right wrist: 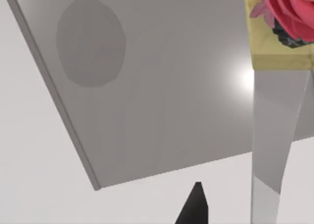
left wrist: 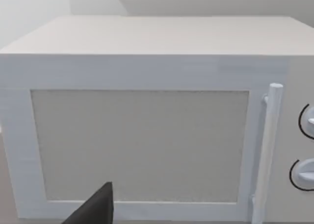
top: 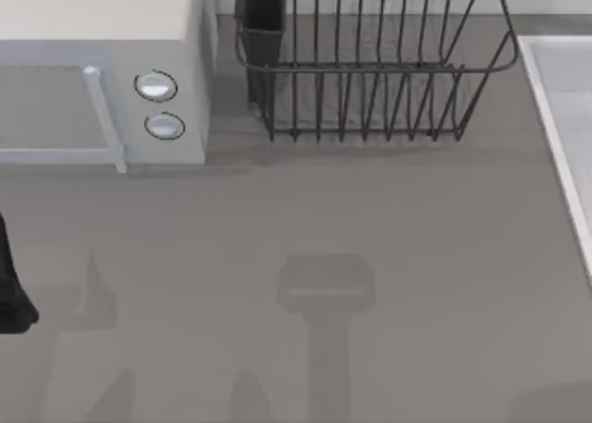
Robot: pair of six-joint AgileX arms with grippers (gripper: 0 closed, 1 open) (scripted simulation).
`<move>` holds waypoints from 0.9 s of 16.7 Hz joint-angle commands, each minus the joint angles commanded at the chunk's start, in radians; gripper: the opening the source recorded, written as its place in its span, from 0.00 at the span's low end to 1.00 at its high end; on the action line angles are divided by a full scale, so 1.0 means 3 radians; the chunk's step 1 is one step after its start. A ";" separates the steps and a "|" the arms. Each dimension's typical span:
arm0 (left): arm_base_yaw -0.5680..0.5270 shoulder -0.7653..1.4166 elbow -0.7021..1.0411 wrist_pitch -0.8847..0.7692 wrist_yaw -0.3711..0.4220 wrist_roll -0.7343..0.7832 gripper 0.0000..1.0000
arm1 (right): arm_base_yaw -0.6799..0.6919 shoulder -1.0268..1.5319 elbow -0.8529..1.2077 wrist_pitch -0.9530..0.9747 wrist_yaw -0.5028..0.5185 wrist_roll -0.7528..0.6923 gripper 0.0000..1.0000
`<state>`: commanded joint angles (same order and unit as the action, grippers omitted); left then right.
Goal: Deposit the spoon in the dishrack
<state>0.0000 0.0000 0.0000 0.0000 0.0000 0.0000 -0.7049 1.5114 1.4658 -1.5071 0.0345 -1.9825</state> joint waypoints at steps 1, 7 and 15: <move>0.0000 0.0000 0.0000 0.0000 0.0000 0.0000 1.00 | 0.0061 -0.0001 0.0010 0.0057 0.0045 0.0064 0.00; 0.0000 0.0000 0.0000 0.0000 0.0000 0.0000 1.00 | 0.1055 0.0016 0.0077 0.0885 0.0657 0.1178 0.00; 0.0000 0.0000 0.0000 0.0000 0.0000 0.0000 1.00 | 0.3359 0.0031 -0.0010 0.2720 0.1919 0.3962 0.00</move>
<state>0.0000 0.0000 0.0000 0.0000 0.0000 0.0000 0.3029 1.5207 1.4629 -0.6911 0.6103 -0.7940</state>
